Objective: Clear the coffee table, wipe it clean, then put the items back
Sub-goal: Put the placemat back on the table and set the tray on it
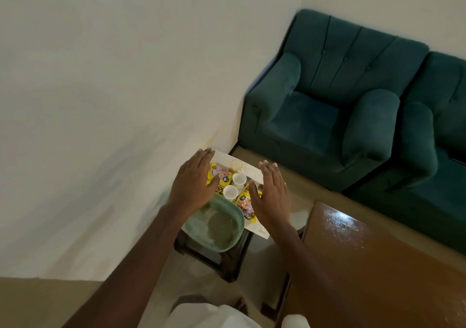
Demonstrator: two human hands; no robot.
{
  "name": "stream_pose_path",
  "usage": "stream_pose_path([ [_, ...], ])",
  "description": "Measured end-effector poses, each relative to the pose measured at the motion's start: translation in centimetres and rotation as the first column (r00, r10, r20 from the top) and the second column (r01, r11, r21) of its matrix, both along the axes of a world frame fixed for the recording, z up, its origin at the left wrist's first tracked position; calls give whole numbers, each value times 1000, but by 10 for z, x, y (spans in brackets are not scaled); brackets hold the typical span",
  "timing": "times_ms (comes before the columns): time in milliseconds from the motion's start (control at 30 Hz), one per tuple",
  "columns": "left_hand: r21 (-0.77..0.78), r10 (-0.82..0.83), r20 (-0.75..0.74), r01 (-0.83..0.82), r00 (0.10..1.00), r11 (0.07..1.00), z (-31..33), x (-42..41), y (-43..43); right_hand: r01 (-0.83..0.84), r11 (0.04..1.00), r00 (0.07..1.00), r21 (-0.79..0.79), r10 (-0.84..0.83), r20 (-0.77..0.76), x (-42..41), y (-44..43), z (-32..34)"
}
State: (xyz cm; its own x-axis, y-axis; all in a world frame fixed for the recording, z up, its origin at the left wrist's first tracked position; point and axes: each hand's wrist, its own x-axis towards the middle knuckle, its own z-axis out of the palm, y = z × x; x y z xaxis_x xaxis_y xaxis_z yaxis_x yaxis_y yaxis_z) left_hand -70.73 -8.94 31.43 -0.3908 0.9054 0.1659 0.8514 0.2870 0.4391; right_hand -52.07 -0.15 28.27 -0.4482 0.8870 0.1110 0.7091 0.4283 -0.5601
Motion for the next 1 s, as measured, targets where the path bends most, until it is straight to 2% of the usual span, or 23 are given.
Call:
stream_pose_path([
  [533, -103, -131, 97, 141, 987, 985, -37, -84, 101, 222, 972, 975, -79, -222, 6, -67, 61, -35],
  [667, -133, -144, 114, 159, 983, 978, -53, -96, 113, 223, 968, 975, -114, -222, 22, -77, 70, -49],
  [800, -146, -135, 195, 165, 972, 975, -77, -100, 128, 231, 956, 973, -182, -228, 35, -80, 83, -71],
  [900, -133, -133, 250, 170, 959, 976, -104, -101, 141, 219, 952, 976, -215, -209, 69, -74, 94, -97],
  [1000, -186, -98, 276, 153, 956, 971, -140, -101, 155, 219, 945, 972, -243, -189, 139, -66, 106, -131],
])
